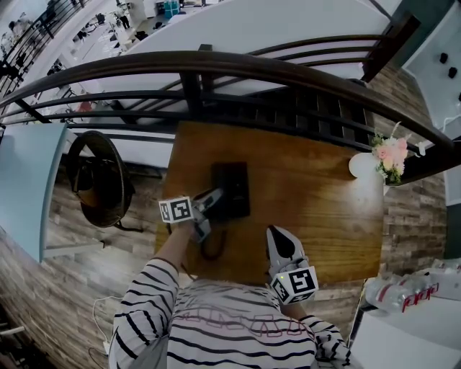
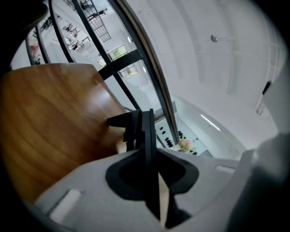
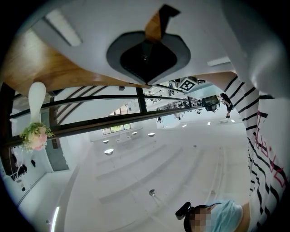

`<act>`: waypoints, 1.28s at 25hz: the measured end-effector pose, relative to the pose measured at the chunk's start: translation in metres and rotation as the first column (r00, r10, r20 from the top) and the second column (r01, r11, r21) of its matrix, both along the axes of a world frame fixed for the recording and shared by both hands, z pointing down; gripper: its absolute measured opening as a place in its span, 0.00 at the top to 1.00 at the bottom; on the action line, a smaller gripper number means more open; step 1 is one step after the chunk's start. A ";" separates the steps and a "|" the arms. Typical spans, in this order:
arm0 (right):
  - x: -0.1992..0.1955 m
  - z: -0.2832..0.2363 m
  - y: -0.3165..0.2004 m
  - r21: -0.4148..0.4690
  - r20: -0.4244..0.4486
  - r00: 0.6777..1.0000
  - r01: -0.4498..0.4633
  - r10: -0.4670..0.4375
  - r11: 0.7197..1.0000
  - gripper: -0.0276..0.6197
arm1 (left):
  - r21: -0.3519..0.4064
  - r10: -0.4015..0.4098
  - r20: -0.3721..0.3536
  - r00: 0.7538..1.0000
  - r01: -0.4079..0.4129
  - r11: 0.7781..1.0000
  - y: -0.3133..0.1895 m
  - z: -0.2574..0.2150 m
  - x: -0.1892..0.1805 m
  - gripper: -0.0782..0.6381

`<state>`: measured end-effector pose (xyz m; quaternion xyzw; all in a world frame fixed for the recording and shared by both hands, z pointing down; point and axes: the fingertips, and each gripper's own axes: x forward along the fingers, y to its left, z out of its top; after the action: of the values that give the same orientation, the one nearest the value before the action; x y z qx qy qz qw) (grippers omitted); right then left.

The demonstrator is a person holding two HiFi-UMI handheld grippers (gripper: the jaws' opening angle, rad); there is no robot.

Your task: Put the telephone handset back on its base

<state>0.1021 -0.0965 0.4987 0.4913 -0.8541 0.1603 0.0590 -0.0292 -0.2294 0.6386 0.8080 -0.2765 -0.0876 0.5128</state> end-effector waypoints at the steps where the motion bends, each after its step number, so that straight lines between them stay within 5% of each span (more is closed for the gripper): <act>1: 0.001 0.000 0.001 0.002 0.000 1.000 -0.001 0.001 1.000 0.96 | -0.005 -0.003 0.004 1.000 0.003 1.000 0.000 0.001 0.001 0.79; 23: 0.005 0.006 0.001 -0.012 0.025 1.000 0.011 -0.011 1.000 0.96 | -0.032 -0.032 0.085 0.996 0.035 0.999 -0.004 0.015 0.006 0.78; 32: 0.000 0.004 0.001 -0.017 0.038 0.999 0.016 -0.016 1.000 0.96 | 0.025 -0.094 0.121 0.988 0.092 0.995 -0.012 -0.001 -0.002 0.73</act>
<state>0.1018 -0.0954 0.5024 0.4808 -0.8575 0.1766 0.0486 -0.0317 -0.2411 0.6381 0.8031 -0.3438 -0.0643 0.4823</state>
